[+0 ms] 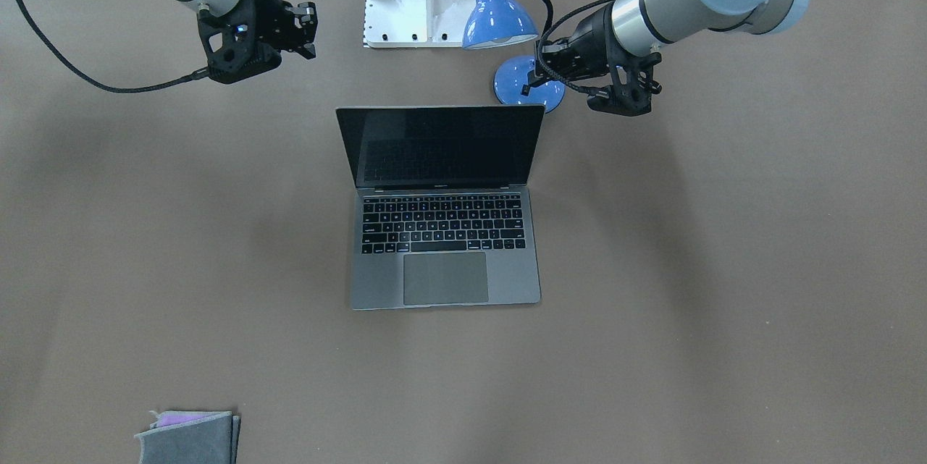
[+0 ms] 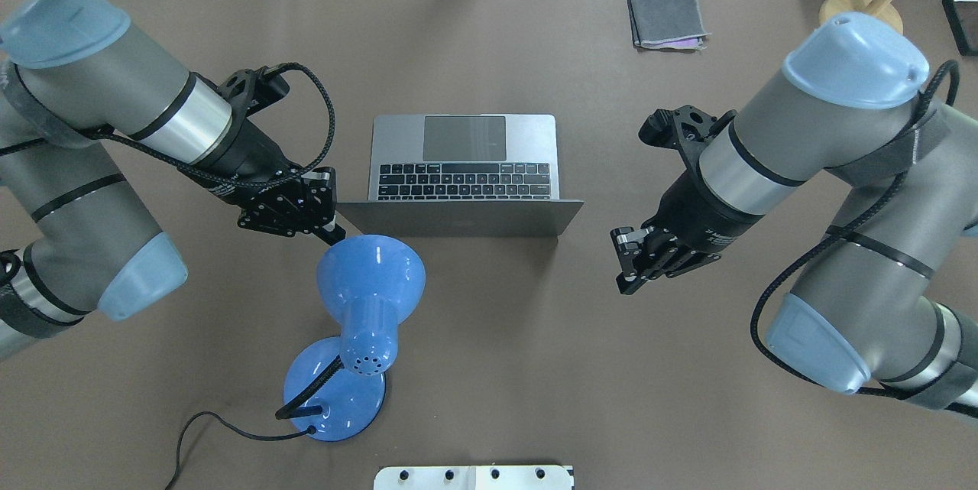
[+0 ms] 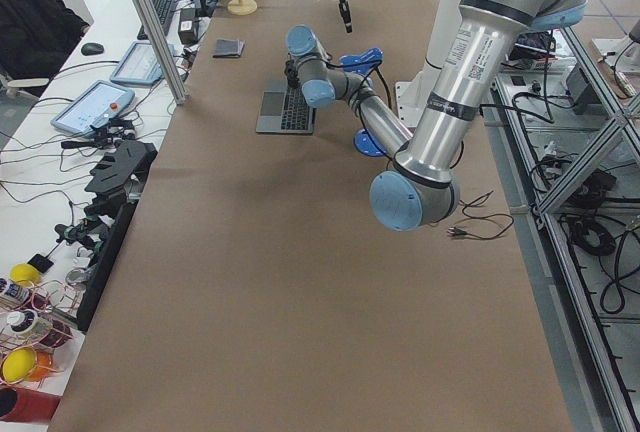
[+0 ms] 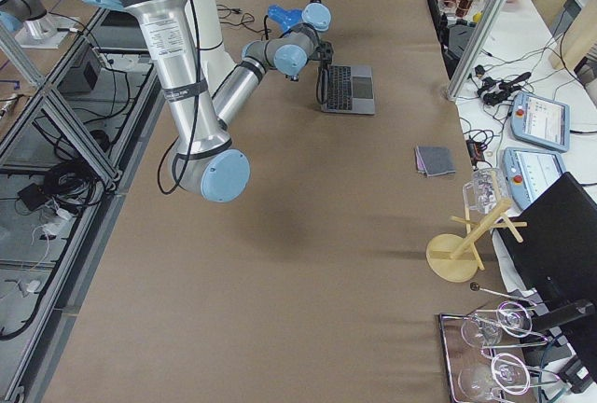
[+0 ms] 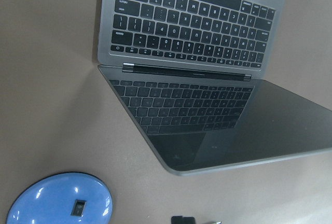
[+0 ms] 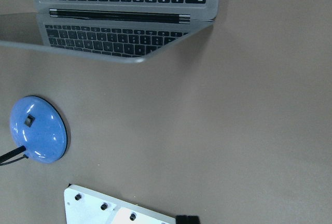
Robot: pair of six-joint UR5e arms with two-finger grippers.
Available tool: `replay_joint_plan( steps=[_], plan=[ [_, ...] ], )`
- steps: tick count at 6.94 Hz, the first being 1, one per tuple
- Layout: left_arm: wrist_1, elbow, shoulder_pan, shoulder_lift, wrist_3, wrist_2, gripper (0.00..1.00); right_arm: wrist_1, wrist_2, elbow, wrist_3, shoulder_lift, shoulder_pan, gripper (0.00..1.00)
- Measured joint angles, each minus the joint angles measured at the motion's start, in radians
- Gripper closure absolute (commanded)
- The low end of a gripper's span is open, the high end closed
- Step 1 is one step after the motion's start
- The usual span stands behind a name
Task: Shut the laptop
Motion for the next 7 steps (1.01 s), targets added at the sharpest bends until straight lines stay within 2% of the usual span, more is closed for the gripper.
replay_joint_plan(
  steps=[4,7],
  plan=[
    [0.0,0.022,0.026,-0.015,0.0,0.002,1.0,0.007,-0.059,-0.049,-0.001,0.073,-0.008,1.0],
    [0.0,0.054,0.028,-0.04,0.001,0.003,1.0,0.071,-0.1,-0.16,-0.001,0.145,0.027,1.0]
  ],
)
